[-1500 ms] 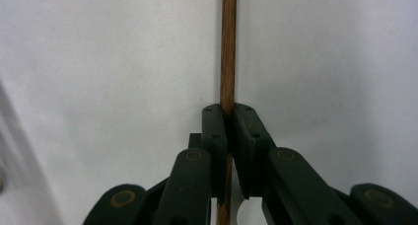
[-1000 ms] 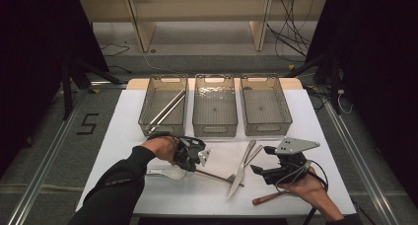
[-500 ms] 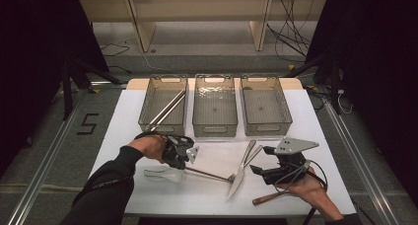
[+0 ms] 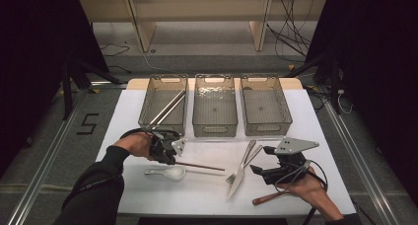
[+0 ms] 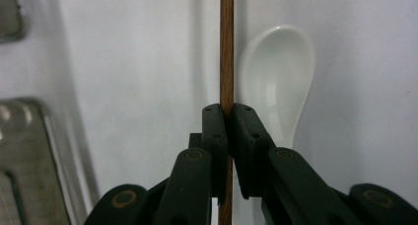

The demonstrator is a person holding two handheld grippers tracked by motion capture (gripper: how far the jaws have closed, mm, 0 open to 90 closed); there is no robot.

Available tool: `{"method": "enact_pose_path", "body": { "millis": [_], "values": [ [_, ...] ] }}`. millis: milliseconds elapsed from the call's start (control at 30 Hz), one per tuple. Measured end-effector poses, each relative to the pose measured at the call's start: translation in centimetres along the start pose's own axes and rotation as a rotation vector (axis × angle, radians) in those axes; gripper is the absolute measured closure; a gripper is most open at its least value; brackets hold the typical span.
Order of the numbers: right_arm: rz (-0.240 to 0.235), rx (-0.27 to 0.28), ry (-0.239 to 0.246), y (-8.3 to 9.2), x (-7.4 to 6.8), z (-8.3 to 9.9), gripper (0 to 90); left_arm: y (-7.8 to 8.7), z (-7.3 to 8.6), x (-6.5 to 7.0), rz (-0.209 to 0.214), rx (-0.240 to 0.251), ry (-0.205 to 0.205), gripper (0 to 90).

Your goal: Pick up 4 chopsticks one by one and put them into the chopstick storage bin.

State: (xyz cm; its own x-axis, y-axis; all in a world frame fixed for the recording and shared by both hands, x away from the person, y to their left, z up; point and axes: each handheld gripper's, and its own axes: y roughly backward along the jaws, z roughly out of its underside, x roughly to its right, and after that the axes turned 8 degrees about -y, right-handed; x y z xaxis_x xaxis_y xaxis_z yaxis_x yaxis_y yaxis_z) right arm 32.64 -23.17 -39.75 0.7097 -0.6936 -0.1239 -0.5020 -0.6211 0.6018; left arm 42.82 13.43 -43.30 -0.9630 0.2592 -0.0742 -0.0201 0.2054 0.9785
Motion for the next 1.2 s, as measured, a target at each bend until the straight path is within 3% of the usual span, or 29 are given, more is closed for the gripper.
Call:
{"method": "enact_pose_path", "body": {
  "millis": [167, 300, 400, 500, 633, 900, 1133, 1200],
  "values": [
    [0.001, 0.002, 0.003, 0.0, 0.0, 0.0, 24.8, 0.8, 0.9, -0.1, -0.059, 0.032, 0.059, 83.8],
    [0.001, 0.002, 0.003, 0.0, 0.0, 0.0, 24.8, 1.7, 1.2, -0.1, -0.116, 0.088, 0.121, 83.8],
    [0.002, 0.005, 0.005, 0.0, 0.0, 0.0, 24.8, 2.5, 1.2, 0.0, -0.177, 0.106, 0.181, 83.8],
    [0.004, 0.007, 0.004, 0.1, 0.0, -0.1, 24.7, 3.6, 1.3, 0.0, -0.239, 0.176, 0.270, 83.8],
    [0.004, 0.007, 0.004, 0.1, 0.0, -0.1, 24.7, 4.7, 1.5, -0.2, -0.315, 0.232, 0.378, 83.7],
    [0.004, 0.007, 0.005, 0.1, 0.0, -0.1, 24.7, 5.8, 2.6, -0.9, -0.387, 0.325, 0.588, 83.7],
    [0.003, 0.006, 0.004, 0.0, 0.0, -0.1, 24.7, 6.5, 3.5, -1.6, -0.444, 0.359, 0.692, 83.7],
    [0.003, 0.007, 0.004, 0.1, 0.0, -0.1, 24.7, 6.6, 3.7, -1.8, -0.454, 0.388, 0.732, 83.7]
  ]
}}
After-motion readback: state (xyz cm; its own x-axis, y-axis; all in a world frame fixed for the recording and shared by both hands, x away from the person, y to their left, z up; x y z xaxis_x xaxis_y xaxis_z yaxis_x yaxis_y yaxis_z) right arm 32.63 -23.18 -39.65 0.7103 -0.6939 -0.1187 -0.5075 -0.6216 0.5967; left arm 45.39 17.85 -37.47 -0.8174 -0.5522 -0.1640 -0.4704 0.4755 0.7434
